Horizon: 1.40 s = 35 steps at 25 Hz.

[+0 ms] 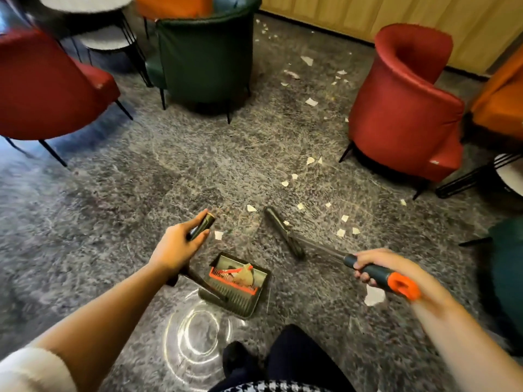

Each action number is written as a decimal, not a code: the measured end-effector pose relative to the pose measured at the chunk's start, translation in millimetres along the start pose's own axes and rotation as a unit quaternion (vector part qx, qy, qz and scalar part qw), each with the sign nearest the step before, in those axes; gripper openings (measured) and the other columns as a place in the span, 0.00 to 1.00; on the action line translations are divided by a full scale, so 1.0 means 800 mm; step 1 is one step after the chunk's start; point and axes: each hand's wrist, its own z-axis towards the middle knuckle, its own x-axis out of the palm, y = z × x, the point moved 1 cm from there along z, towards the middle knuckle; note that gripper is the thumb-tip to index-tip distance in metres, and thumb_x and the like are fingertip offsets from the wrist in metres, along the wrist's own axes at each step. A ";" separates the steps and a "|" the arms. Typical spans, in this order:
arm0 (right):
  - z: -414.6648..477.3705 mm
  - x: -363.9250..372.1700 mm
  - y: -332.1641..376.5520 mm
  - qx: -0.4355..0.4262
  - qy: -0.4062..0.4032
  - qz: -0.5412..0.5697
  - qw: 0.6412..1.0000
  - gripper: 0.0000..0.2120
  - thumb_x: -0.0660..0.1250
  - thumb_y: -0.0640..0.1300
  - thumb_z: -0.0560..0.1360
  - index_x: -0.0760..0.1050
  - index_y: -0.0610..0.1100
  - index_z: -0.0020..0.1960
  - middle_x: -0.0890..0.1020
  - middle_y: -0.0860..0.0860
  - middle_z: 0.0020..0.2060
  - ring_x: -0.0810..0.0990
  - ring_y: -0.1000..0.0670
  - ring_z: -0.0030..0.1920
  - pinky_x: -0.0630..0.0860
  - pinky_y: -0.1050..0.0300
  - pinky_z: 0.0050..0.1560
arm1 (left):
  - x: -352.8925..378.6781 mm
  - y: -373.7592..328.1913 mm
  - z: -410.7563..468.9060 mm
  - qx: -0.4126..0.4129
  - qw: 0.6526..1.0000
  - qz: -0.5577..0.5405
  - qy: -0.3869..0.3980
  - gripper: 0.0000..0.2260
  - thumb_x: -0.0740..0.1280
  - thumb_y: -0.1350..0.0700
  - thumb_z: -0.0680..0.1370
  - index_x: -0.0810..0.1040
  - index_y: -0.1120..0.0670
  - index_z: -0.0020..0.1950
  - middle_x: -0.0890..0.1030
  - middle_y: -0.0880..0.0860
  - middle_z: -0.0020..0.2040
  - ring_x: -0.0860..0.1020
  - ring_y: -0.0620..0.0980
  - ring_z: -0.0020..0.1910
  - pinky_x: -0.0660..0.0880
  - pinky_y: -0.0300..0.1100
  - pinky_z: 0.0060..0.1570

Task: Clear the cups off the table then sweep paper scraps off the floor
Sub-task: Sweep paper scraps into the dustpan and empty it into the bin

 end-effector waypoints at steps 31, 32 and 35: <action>0.146 0.196 0.206 0.001 0.211 -0.335 0.918 0.23 0.58 0.27 0.72 0.67 0.36 0.67 0.72 0.45 0.28 0.71 0.55 0.18 0.67 0.67 0.18 | -0.099 0.091 0.123 -0.090 0.995 0.043 -0.032 0.23 0.67 0.53 0.78 0.67 0.42 0.71 0.75 0.46 0.34 0.70 0.28 0.25 0.67 0.23 0.30; 0.139 0.197 0.207 0.005 0.219 -0.328 0.919 0.23 0.58 0.27 0.73 0.67 0.35 0.67 0.72 0.46 0.27 0.71 0.55 0.18 0.66 0.67 0.18 | -0.100 0.091 0.124 -0.087 0.995 0.045 -0.030 0.23 0.66 0.53 0.78 0.67 0.42 0.71 0.76 0.47 0.35 0.70 0.28 0.25 0.67 0.24 0.30; 0.121 0.196 0.208 0.006 0.215 -0.299 0.930 0.22 0.57 0.26 0.73 0.67 0.34 0.67 0.73 0.47 0.23 0.71 0.55 0.18 0.66 0.67 0.17 | -0.103 0.090 0.123 -0.094 0.994 0.042 -0.023 0.23 0.66 0.52 0.78 0.67 0.42 0.72 0.76 0.47 0.36 0.70 0.31 0.24 0.66 0.25 0.28</action>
